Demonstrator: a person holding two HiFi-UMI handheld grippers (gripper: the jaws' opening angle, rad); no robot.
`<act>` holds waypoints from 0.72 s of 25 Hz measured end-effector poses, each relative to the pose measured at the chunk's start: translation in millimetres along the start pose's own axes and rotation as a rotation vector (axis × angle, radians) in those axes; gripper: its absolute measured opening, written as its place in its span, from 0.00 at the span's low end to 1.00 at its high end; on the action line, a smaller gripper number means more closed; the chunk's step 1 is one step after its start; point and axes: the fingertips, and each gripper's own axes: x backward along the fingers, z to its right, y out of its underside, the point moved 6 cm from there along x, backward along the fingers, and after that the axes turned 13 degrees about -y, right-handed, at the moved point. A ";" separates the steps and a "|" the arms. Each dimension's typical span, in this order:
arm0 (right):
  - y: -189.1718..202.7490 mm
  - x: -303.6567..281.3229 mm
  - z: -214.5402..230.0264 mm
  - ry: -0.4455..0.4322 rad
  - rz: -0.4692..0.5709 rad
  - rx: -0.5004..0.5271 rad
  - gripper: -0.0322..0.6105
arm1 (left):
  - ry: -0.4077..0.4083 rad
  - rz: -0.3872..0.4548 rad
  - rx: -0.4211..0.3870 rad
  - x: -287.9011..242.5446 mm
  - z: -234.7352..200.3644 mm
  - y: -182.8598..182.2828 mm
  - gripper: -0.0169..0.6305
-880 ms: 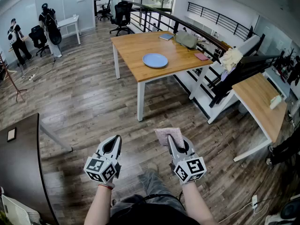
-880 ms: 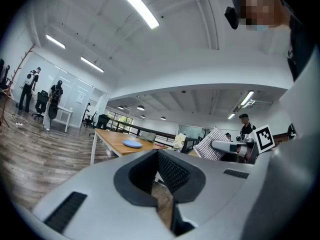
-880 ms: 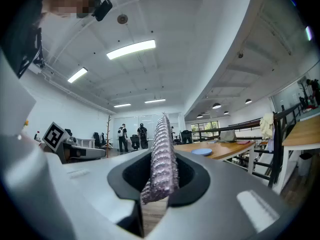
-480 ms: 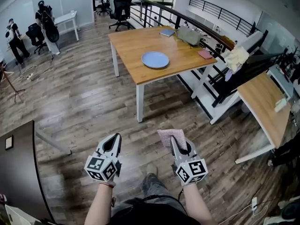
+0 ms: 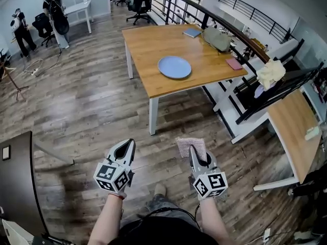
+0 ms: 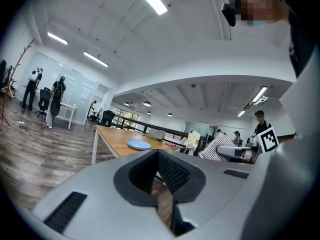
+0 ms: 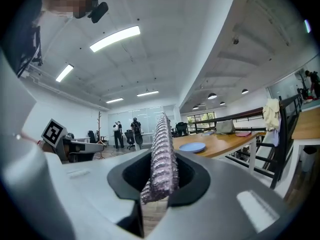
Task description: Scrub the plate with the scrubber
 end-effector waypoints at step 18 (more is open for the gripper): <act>-1.6 -53.0 108.1 -0.031 0.034 -0.095 0.17 | -0.013 -0.009 -0.060 -115.5 24.3 -5.3 0.02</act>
